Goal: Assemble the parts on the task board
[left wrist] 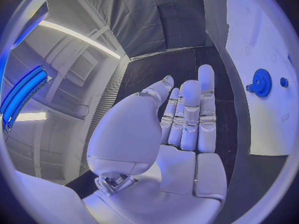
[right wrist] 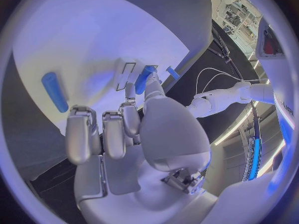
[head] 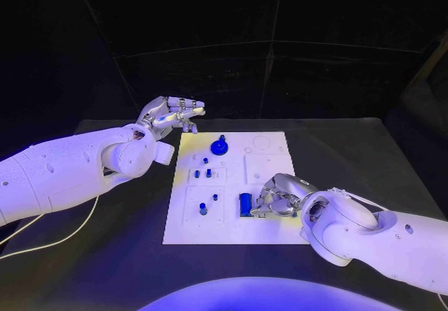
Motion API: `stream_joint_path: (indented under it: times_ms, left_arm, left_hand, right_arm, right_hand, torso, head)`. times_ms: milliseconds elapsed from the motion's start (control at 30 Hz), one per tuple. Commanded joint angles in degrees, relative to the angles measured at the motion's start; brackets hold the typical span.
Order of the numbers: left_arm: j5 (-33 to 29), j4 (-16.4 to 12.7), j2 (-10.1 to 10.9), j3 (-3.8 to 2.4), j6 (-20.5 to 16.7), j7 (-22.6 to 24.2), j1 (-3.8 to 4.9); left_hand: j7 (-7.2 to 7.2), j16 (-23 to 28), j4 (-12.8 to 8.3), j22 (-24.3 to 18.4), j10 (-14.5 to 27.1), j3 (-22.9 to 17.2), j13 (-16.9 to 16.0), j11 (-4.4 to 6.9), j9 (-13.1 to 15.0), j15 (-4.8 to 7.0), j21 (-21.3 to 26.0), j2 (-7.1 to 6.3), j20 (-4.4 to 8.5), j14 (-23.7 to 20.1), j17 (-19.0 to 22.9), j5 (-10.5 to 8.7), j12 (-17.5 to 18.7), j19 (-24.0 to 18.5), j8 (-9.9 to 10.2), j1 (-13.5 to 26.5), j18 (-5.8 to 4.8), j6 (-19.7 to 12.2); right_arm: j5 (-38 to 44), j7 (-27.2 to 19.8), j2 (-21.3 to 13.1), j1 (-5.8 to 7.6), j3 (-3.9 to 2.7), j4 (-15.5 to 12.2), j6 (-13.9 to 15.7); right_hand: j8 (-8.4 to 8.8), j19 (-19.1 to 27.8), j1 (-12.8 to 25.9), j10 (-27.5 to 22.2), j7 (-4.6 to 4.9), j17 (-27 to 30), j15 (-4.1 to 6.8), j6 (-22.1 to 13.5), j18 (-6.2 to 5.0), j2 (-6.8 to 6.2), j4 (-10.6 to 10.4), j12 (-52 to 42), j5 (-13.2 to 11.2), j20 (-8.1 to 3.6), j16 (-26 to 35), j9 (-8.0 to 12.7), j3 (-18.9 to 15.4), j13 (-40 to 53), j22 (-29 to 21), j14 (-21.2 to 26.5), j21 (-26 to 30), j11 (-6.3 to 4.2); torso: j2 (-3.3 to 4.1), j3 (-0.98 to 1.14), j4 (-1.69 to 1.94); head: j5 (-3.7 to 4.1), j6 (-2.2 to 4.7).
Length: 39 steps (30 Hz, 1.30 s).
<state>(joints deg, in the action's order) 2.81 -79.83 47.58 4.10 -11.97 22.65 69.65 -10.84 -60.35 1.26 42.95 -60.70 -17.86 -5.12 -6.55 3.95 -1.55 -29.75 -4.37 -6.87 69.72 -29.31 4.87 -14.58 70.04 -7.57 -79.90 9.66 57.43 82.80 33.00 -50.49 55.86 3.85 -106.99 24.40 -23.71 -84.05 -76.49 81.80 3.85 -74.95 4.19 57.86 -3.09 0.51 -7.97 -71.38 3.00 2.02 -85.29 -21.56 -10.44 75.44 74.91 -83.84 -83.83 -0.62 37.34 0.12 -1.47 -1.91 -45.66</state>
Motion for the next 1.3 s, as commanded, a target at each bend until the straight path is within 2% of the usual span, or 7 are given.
stream_joint_path:
  times_ms: [33, 200, 467, 600, 667, 833, 1300]
  left_arm:
    - [-0.15, -0.02, 0.09, -0.05, 0.68, 0.17, 0.07]
    - [-0.15, -0.03, 0.23, -0.05, 0.72, 0.19, 0.07]
    - [-0.15, -0.01, 0.4, -0.04, 0.65, 0.32, 0.06]
    - [-0.15, -0.04, 0.46, -0.03, 0.64, 0.34, 0.07]
    - [-0.15, -0.02, 0.43, -0.03, 0.66, 0.35, 0.06]
    - [-0.15, -0.07, 0.37, -0.02, 0.72, 0.38, 0.06]
    - [-0.15, -0.08, 0.55, -0.01, 0.84, 0.28, 0.06]
  left_hand:
    - [0.01, 0.24, -0.08, -0.05, 0.5, 0.1, 0.0, -0.03, 0.0, 0.06, 0.37, 0.1, -0.17, -0.35, 0.04, 0.3, -0.24, -0.17, -0.31, -0.41, 0.78, -0.51]
    - [0.01, 0.24, -0.08, -0.05, 0.5, 0.1, 0.0, -0.03, 0.0, 0.06, 0.37, 0.1, -0.17, -0.35, 0.04, 0.3, -0.24, -0.17, -0.31, -0.41, 0.78, -0.51]
    - [0.01, 0.24, -0.11, -0.06, 0.52, 0.11, 0.0, -0.03, 0.0, 0.06, 0.38, 0.08, -0.17, -0.36, 0.06, 0.31, -0.26, -0.16, -0.32, -0.44, 0.78, -0.53]
    - [0.01, 0.24, -0.11, -0.06, 0.52, 0.11, 0.0, -0.03, 0.0, 0.06, 0.38, 0.08, -0.17, -0.36, 0.06, 0.31, -0.26, -0.16, -0.32, -0.44, 0.78, -0.53]
    - [0.01, 0.24, -0.11, -0.06, 0.52, 0.11, 0.0, -0.03, 0.0, 0.06, 0.38, 0.08, -0.17, -0.36, 0.06, 0.31, -0.26, -0.16, -0.32, -0.44, 0.78, -0.53]
    - [0.01, 0.24, -0.11, -0.06, 0.52, 0.11, 0.0, -0.03, 0.0, 0.06, 0.38, 0.08, -0.17, -0.36, 0.06, 0.31, -0.26, -0.16, -0.32, -0.44, 0.78, -0.53]
    - [0.01, 0.24, -0.11, -0.06, 0.52, 0.11, 0.0, -0.03, 0.0, 0.06, 0.38, 0.08, -0.17, -0.36, 0.06, 0.31, -0.26, -0.16, -0.32, -0.44, 0.78, -0.53]
  right_arm:
    - [-2.71, -5.73, -1.26, 0.08, 0.01, -0.92, 3.32]
    - [-6.1, -12.57, -4.7, 0.13, 0.0, -2.82, 6.33]
    - [-7.3, -16.17, -11.98, 1.29, -0.02, -3.01, 6.59]
    - [-5.25, -15.04, -14.1, 1.5, -0.01, -2.64, 5.42]
    - [-4.15, -13.3, -14.59, 1.54, 0.0, -2.29, 4.05]
    - [-2.1, -9.04, -14.63, 1.52, 0.03, -1.35, 0.57]
    - [0.89, -2.75, -12.25, 0.81, 0.09, 0.01, -6.6]
  right_hand:
    - [1.72, 0.44, 0.35, -3.22, 0.98, -2.85, -0.34, -3.36, -0.04, -1.58, 0.2, 5.69, 0.11, 0.2, 0.99, 0.55, -1.04, -4.33, 0.29, -3.85, 1.67, 0.83]
    - [4.0, 1.01, -1.13, -4.74, 2.43, -2.56, -1.43, -7.21, -0.23, -1.34, 0.45, 7.23, 0.23, 1.2, 1.26, 1.55, -1.71, -5.57, -0.67, -3.79, 2.34, 2.12]
    - [6.04, 1.05, -3.83, -6.37, 3.26, -2.62, -2.06, -8.07, -0.3, 1.91, 0.92, 9.76, 4.12, 1.94, 1.32, 3.26, -1.21, -7.93, -0.74, -3.81, 2.43, 2.77]
    - [6.83, 0.89, -3.52, -5.83, 3.1, -2.85, -2.02, -6.51, -0.26, 2.43, 0.28, 9.31, 6.97, 2.0, 1.24, 4.24, -2.15, -7.92, -0.48, -3.87, 2.29, 2.67]
    - [7.47, 0.8, -2.84, -5.37, 2.9, -2.95, -1.88, -5.32, -0.24, 2.87, -0.57, 8.91, 9.92, 1.91, 1.21, 4.9, -2.82, -7.77, -0.35, -3.89, 2.22, 2.5]
    - [8.71, 0.49, -2.35, -4.16, 2.46, -3.13, -1.56, -2.89, -0.13, 3.14, -1.75, 7.53, 13.08, 1.63, 1.16, 6.12, -4.08, -6.89, 0.19, -3.94, 1.93, 2.11]
    - [9.41, 0.04, -0.01, -2.83, 1.71, -3.57, -1.11, 0.36, 0.05, 2.34, -4.48, 5.36, 14.56, 1.21, 0.99, 6.65, -6.78, -5.16, 1.08, -4.07, 1.46, 1.54]
  torso:
    - [-0.06, -0.02, -0.02]
    - [-0.13, -0.02, -0.08]
    - [-0.2, -0.19, -0.01]
    - [-0.14, -0.14, -0.22]
    - [-0.21, -0.13, -0.29]
    - [-0.23, -0.15, -0.24]
    - [-0.24, -0.19, -0.19]
  head:
    - [0.14, 0.04]
    - [0.54, 0.07]
    - [1.85, 0.52]
    - [2.37, 0.74]
    - [2.57, 0.65]
    - [2.72, 0.6]
    - [2.69, 0.64]
